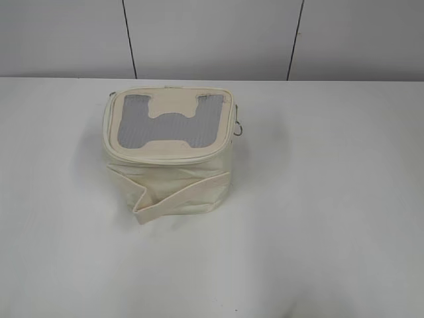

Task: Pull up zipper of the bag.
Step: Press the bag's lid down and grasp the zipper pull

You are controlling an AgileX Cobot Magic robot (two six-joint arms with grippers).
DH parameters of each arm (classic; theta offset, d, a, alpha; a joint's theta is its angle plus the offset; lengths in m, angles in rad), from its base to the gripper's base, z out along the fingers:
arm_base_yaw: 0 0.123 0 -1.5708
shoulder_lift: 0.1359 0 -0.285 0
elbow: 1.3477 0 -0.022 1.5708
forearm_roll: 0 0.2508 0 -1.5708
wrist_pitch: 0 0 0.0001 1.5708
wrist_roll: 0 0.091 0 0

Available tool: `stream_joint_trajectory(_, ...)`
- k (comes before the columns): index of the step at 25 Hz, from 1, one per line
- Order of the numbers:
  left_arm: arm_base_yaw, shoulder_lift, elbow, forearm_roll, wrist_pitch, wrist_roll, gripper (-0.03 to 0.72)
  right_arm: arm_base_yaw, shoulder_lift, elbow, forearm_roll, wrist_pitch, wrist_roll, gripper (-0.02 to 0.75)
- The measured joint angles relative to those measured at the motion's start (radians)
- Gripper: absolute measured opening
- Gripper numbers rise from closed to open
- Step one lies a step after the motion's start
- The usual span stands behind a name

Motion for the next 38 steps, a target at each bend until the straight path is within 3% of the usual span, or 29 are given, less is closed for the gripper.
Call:
stream_joint_trajectory(15,0.0,0.0,0.0,0.0,0.0,0.0,0.228,0.0,0.002,0.0,0.042,-0.003,0.0,0.346)
stream_joint_trajectory(20,-0.014,0.0,0.0,0.0,0.0,0.0,0.228,0.0,0.241,-0.039,0.283,-0.172,-0.178,0.346)
stream_joint_trajectory(24,-0.015,0.0,0.0,-0.001,0.0,0.0,0.228,0.0,0.645,-0.103,0.653,-0.379,-0.596,0.346)
stream_joint_trajectory(27,-0.015,0.0,0.0,-0.001,0.0,0.0,0.228,0.0,1.022,-0.229,0.932,-0.404,-0.968,0.346)
stream_joint_trajectory(30,-0.015,0.0,0.0,-0.001,0.0,0.0,0.228,0.002,1.334,-0.436,1.126,-0.292,-1.211,0.346)
stream_joint_trajectory(34,-0.015,0.0,0.0,-0.001,0.0,0.0,0.228,0.075,1.692,-0.774,1.173,-0.152,-1.279,0.346)
stream_joint_trajectory(38,-0.015,0.0,0.0,-0.001,0.0,0.0,0.228,0.229,1.94,-1.111,1.063,-0.099,-1.179,0.346)
